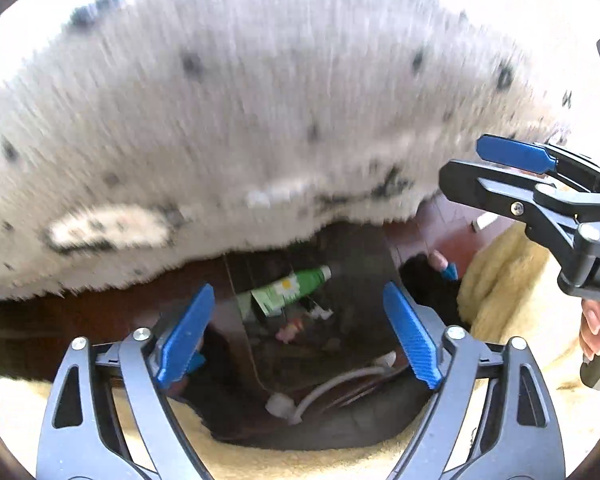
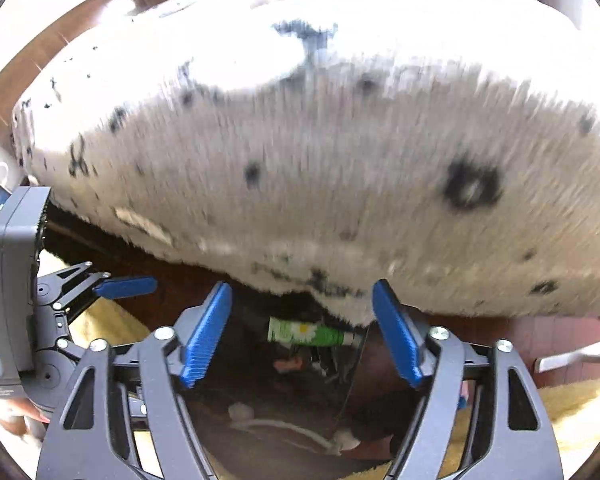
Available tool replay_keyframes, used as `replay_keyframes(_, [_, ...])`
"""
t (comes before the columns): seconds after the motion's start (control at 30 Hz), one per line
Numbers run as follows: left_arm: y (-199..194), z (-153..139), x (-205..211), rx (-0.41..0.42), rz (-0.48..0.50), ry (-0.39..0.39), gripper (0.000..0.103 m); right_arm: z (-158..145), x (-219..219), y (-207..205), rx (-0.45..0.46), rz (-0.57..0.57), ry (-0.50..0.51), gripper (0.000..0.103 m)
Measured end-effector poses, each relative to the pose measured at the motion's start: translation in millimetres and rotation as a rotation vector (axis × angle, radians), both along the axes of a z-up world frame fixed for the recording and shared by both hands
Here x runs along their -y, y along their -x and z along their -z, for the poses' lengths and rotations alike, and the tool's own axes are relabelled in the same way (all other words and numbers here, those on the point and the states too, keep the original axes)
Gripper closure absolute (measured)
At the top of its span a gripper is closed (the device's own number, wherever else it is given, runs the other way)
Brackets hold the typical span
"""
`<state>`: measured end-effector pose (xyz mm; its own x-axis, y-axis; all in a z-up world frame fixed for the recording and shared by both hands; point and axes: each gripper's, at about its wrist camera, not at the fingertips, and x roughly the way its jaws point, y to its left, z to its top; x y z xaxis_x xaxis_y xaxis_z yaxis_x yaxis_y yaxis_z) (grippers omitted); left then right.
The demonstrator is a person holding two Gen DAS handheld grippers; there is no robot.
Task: Collect trash
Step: 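Move both tools back over the bed toward the tin and lip balm, then grasp the lip balm with right gripper while left gripper grasps pink tin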
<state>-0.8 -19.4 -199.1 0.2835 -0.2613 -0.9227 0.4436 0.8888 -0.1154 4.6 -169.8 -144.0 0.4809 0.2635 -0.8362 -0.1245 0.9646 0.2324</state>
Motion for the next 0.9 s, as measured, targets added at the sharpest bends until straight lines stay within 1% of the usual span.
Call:
replay_keyframes(0.03, [-3,-10,0,0.023,0.000,0.004,0.018,-9,2,-1,0.024,0.006,0.008,0.021])
replay_keyframes(0.1, [-6,-28,-2,0.069,0.002,0.007,0.017,-27,8,-3,0.072,0.018,0.024,0.021])
replay_keyframes(0.23, [-20,-65,-6,0.158,-0.007,0.008,0.016,-59,19,-17,0.146,0.040,0.056,0.016])
replay_keyframes(0.33, [-38,-88,-9,0.208,-0.028,0.004,0.016,-81,32,-39,0.190,0.051,0.090,0.016])
replay_keyframes(0.43, [-61,-107,-9,0.263,-0.058,-0.022,0.016,-97,47,-74,0.204,0.071,0.071,0.016])
replay_keyframes(0.5, [-76,-117,-11,0.283,-0.084,-0.026,0.016,-100,46,-96,0.205,0.088,0.058,0.016])
replay_keyframes(0.67, [-114,-128,-22,0.290,-0.112,-0.031,0.016,-91,35,-138,0.190,0.106,0.069,0.017])
replay_keyframes(0.7, [-120,-128,-22,0.293,-0.119,-0.036,0.016,-88,31,-148,0.185,0.110,0.068,0.019])
replay_keyframes(0.77, [-132,-127,-21,0.292,-0.128,-0.037,0.016,-81,26,-165,0.161,0.118,0.054,0.030])
replay_keyframes(0.83, [-141,-128,-21,0.292,-0.129,-0.031,0.016,-73,21,-181,0.135,0.124,0.027,0.032])
replay_keyframes(0.9, [-145,-128,-21,0.297,-0.128,-0.029,0.016,-66,15,-193,0.120,0.135,0.036,0.032])
